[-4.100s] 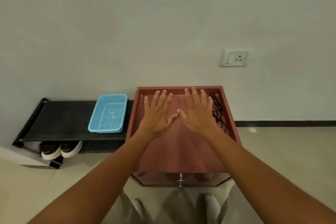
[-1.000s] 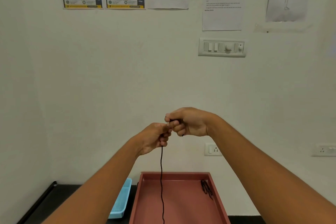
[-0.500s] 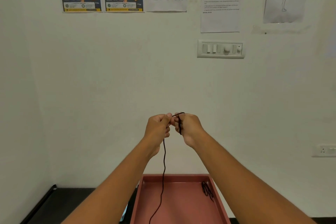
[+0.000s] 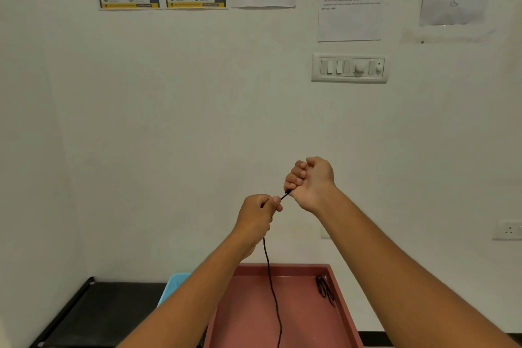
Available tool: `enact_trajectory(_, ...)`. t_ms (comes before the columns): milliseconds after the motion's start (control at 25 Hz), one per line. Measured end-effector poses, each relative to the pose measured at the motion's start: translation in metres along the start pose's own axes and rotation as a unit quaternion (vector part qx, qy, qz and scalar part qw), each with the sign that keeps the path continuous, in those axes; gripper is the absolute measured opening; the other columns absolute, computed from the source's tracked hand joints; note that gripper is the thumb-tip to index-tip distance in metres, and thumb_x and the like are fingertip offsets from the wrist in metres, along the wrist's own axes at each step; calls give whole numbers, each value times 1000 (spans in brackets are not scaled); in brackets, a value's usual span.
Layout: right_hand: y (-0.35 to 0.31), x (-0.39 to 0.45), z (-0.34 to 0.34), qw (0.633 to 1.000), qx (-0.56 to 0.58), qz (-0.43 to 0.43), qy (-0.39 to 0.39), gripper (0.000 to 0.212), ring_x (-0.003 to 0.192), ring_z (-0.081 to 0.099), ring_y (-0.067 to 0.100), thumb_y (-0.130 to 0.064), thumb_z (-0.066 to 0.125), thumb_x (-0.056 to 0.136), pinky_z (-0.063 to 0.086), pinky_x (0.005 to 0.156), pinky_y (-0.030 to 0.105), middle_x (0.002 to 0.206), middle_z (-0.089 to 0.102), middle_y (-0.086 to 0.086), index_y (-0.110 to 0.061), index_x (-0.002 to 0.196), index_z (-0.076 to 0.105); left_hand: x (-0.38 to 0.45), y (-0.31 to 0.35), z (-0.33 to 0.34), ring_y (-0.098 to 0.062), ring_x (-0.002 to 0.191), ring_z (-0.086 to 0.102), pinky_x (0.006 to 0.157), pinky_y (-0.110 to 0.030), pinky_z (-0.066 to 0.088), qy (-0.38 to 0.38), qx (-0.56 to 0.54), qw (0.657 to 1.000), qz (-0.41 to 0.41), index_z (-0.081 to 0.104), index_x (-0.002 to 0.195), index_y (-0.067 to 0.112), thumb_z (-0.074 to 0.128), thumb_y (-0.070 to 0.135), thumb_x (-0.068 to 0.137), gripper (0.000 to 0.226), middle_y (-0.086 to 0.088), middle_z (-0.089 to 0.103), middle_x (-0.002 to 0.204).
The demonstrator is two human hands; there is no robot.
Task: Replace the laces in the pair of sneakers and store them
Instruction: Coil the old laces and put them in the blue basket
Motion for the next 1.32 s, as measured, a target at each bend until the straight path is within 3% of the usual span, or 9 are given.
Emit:
enact_trajectory(120,5,-7,2,979,-185,52,-60,56,53,17,15,-56,32,105,16,56,31,59,24,-3,-18,64,36,9,-12,-13,-15,59,38,62,-32,36,-20,84,996,-8,64,71,15,55,34,105,40,1,45,62)
enact_trajectory(240,29,-21,2,893,-415,113,-134,74,60,16,18,-85,19,93,19,57,31,64,25,-1,-18,67,38,23,-7,-29,-15,58,36,57,-29,32,-29,104,994,-31,58,68,15,54,31,105,41,1,44,63)
enact_trajectory(320,44,-23,-4,838,-509,131,-149,83,58,22,16,-92,12,85,23,57,29,64,30,-1,-17,68,42,30,8,-35,-16,59,36,57,-30,32,-26,101,994,-39,59,71,12,53,30,105,39,-2,47,67)
enact_trajectory(440,48,-12,-12,815,-565,77,-106,93,55,33,14,-94,5,82,28,57,28,61,43,-1,-14,76,52,29,35,-39,-15,63,44,64,-30,38,-5,97,995,1,59,70,14,52,32,106,41,0,56,74)
enact_trajectory(560,37,1,-12,858,-512,0,-43,98,59,46,13,-88,4,88,34,60,28,67,57,2,-10,85,63,14,51,-32,-5,60,50,65,-27,42,9,120,991,58,67,77,10,52,30,107,39,7,61,69)
enact_trajectory(760,31,10,-11,983,-183,19,3,88,54,47,18,-81,18,95,35,53,29,69,57,7,-4,92,61,-1,41,-13,-6,46,36,49,-19,33,28,169,980,98,71,80,2,53,19,105,36,3,56,60)
enact_trajectory(960,30,9,-10,998,13,52,-22,71,55,34,21,-79,22,96,30,63,35,62,33,1,-16,70,42,-9,23,-8,-6,43,37,46,-15,32,32,172,981,82,74,79,7,56,20,104,34,9,51,55)
enact_trajectory(1160,25,5,-6,998,2,43,-39,70,52,22,16,-77,26,97,23,57,31,61,24,-1,-16,65,39,-6,7,-5,-4,50,39,54,-17,33,-4,137,990,44,72,77,15,56,28,105,35,12,48,57)
enact_trajectory(1320,25,-5,0,969,-196,94,-118,75,56,22,17,-86,25,91,23,57,31,64,26,-1,-16,68,41,4,-25,-22,-19,62,40,61,-32,35,-47,155,986,-25,69,75,17,54,30,106,36,-1,47,64)
Point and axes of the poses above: each hand's wrist, its own x-axis towards the middle knuckle, its own z-axis out of the palm, y = z × x, the point moved 10 cm from there along x, towards the middle knuckle
